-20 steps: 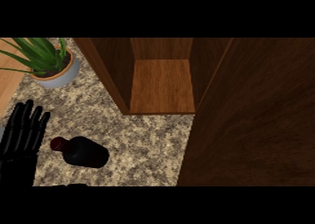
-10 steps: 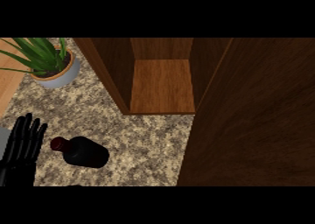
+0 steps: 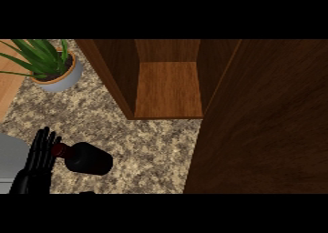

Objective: Pick up the wine, place it into the cabinet and close the cabinet

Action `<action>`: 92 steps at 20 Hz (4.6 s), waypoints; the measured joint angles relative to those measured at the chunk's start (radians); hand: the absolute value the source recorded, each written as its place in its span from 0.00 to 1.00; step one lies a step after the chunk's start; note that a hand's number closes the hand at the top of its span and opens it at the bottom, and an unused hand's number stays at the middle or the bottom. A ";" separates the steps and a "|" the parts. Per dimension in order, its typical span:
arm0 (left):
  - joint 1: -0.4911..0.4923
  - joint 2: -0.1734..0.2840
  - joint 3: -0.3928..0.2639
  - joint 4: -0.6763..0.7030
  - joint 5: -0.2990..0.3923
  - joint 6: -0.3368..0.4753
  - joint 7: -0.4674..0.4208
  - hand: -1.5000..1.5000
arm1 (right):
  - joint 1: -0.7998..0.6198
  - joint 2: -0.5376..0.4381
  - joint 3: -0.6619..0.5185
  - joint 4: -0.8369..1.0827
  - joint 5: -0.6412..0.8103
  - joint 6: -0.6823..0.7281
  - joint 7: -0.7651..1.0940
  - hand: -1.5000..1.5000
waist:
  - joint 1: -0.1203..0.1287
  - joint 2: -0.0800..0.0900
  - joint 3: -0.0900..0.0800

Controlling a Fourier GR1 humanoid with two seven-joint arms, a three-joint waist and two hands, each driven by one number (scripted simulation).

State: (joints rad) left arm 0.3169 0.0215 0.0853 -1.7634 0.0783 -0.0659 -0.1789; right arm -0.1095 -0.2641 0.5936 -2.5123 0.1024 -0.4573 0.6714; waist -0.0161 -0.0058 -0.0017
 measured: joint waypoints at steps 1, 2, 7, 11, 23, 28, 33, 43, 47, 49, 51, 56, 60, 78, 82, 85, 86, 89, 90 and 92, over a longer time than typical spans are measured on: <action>-0.008 0.007 0.010 0.024 0.005 -0.008 -0.013 0.00 | 0.005 0.001 0.011 0.002 0.001 -0.006 -0.012 0.00 | 0.001 0.000 0.000; -0.013 0.004 0.012 0.043 0.002 -0.006 -0.024 0.00 | 0.002 0.002 0.019 0.003 0.003 -0.015 -0.011 0.00 | 0.001 0.000 0.000; -0.048 0.014 0.050 0.177 0.004 -0.020 -0.109 0.00 | -0.015 -0.021 0.009 0.002 0.003 -0.023 -0.001 0.00 | 0.002 0.001 0.000; -0.095 0.028 0.079 0.292 0.003 -0.030 -0.174 0.00 | -0.023 -0.023 0.033 0.004 0.007 -0.045 -0.001 0.00 | 0.000 0.001 0.000; -0.207 0.041 0.098 0.575 0.051 -0.145 -0.272 0.00 | -0.037 -0.050 0.063 0.007 0.014 -0.090 -0.012 0.00 | -0.001 0.001 0.000; -0.242 0.040 0.093 0.674 0.042 -0.171 -0.330 0.00 | -0.040 -0.070 0.057 0.007 0.016 -0.093 -0.007 0.00 | 0.001 0.002 0.000; -0.265 0.040 0.099 0.745 0.033 -0.178 -0.405 0.00 | -0.021 -0.093 0.066 0.003 0.019 -0.105 -0.026 0.00 | -0.001 0.001 0.000; -0.316 0.017 0.105 0.799 0.057 -0.175 -0.460 1.00 | -0.021 -0.110 0.062 0.007 0.019 -0.116 -0.036 0.00 | 0.004 0.002 0.001; -0.305 0.011 0.096 0.778 0.036 -0.142 -0.490 1.00 | -0.006 -0.122 0.076 0.005 0.020 -0.121 -0.052 0.00 | 0.004 0.001 0.001; -0.314 0.011 0.094 0.798 0.022 -0.132 -0.527 1.00 | 0.019 -0.128 0.088 0.005 0.018 -0.122 -0.081 0.00 | 0.002 0.001 0.001; -0.341 0.032 0.097 0.832 0.019 -0.150 -0.542 1.00 | 0.024 -0.135 0.088 0.005 0.016 -0.120 -0.093 0.00 | 0.002 0.002 0.001; -0.391 0.075 0.075 0.874 0.003 -0.217 -0.552 1.00 | 0.036 -0.141 0.091 0.007 0.012 -0.127 -0.119 0.00 | 0.000 0.002 0.001; -0.396 0.081 0.051 0.852 0.000 -0.253 -0.541 1.00 | 0.058 -0.153 0.092 0.005 0.010 -0.134 -0.138 0.00 | 0.002 0.001 0.001; -0.282 -0.013 -0.161 0.440 0.063 -0.230 -0.272 1.00 | 0.090 -0.196 0.064 0.002 -0.003 -0.145 -0.192 0.00 | 0.008 -0.001 0.002; -0.266 -0.018 -0.234 0.343 0.075 -0.157 -0.207 1.00 | 0.103 -0.199 0.069 0.003 -0.006 -0.147 -0.214 0.00 | 0.007 0.000 0.002; -0.287 -0.020 -0.288 0.322 0.071 -0.071 -0.194 1.00 | 0.124 -0.216 0.078 -0.001 -0.006 -0.149 -0.225 0.00 | 0.001 0.000 0.001; -0.303 -0.020 -0.302 0.325 0.071 -0.038 -0.195 1.00 | 0.110 -0.215 0.074 0.000 -0.007 -0.149 -0.216 0.00 | 0.002 0.000 0.001; -0.332 -0.021 -0.328 0.313 0.072 0.040 -0.182 1.00 | 0.112 -0.226 0.059 -0.001 -0.009 -0.152 -0.214 0.00 | 0.001 0.001 0.001; -0.344 -0.021 -0.337 0.320 0.069 0.065 -0.186 1.00 | 0.125 -0.235 0.048 -0.002 -0.011 -0.149 -0.228 0.00 | -0.001 0.001 0.001; -0.366 -0.019 -0.343 0.305 0.061 0.108 -0.166 1.00 | 0.141 -0.238 0.060 -0.001 -0.013 -0.151 -0.243 0.00 | -0.001 0.001 0.001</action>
State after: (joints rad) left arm -0.0494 0.0024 -0.2573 -1.4589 0.1393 0.0420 -0.3445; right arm 0.0311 -0.5021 0.6539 -2.5138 0.0897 -0.6078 0.4285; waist -0.0171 -0.0050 -0.0003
